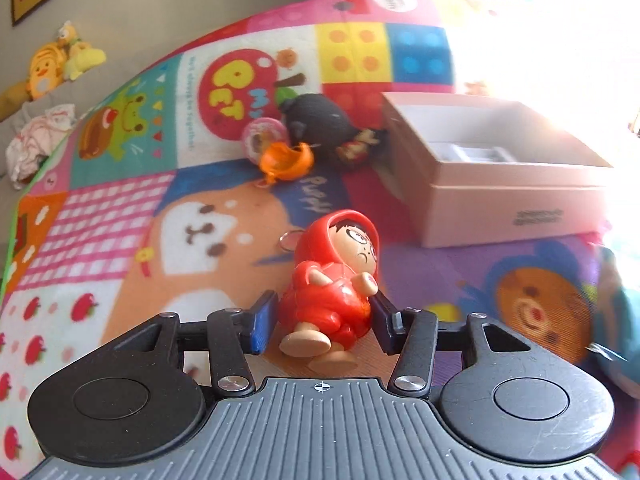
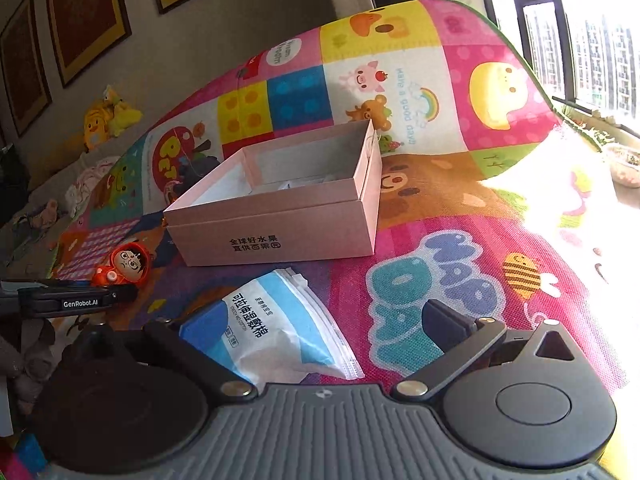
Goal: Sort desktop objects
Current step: 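Carry the wipes pack with the right gripper while the left gripper reaches the red doll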
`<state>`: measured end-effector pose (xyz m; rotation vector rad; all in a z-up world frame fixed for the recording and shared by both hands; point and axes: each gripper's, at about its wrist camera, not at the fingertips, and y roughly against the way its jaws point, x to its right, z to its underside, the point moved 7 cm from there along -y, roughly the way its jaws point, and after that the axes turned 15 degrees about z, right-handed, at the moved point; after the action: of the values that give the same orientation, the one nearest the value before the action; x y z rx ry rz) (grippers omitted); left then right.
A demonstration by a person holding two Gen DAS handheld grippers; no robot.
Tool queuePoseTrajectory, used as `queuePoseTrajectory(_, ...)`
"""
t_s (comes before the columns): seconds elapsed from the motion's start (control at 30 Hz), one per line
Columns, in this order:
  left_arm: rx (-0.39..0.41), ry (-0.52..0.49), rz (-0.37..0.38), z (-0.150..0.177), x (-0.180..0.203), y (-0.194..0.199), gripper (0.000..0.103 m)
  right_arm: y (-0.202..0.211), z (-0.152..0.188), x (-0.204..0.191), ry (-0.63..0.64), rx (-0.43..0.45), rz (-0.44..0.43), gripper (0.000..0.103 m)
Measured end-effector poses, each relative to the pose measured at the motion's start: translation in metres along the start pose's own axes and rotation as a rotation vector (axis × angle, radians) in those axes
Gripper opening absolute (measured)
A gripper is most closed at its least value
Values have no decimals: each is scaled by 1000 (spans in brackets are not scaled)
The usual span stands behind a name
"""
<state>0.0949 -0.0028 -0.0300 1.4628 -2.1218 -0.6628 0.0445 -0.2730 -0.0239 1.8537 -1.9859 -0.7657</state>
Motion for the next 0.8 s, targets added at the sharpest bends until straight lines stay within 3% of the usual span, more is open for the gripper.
queuePoseTrajectory(0.13, -13, -6, 98, 23, 43, 11, 57, -5, 0, 6, -45, -29, -19, 103)
queuePoseTrajectory(0.23, -9, -44, 82, 29, 56, 12, 66, -6, 0, 11, -76, -41, -23, 103)
queuePoseTrajectory(0.3, -10, -36, 76, 33, 58, 13, 78, -7, 0, 12, -89, -46, -23, 103)
queuePoseTrajectory(0.47, 19, -55, 50, 37, 61, 19, 91, -8, 1, 13, -95, -55, -29, 103)
queuePoseTrajectory(0.8, 47, -26, 63, 36, 56, 25, 97, 4, 1, 4, -12, -46, -33, 103)
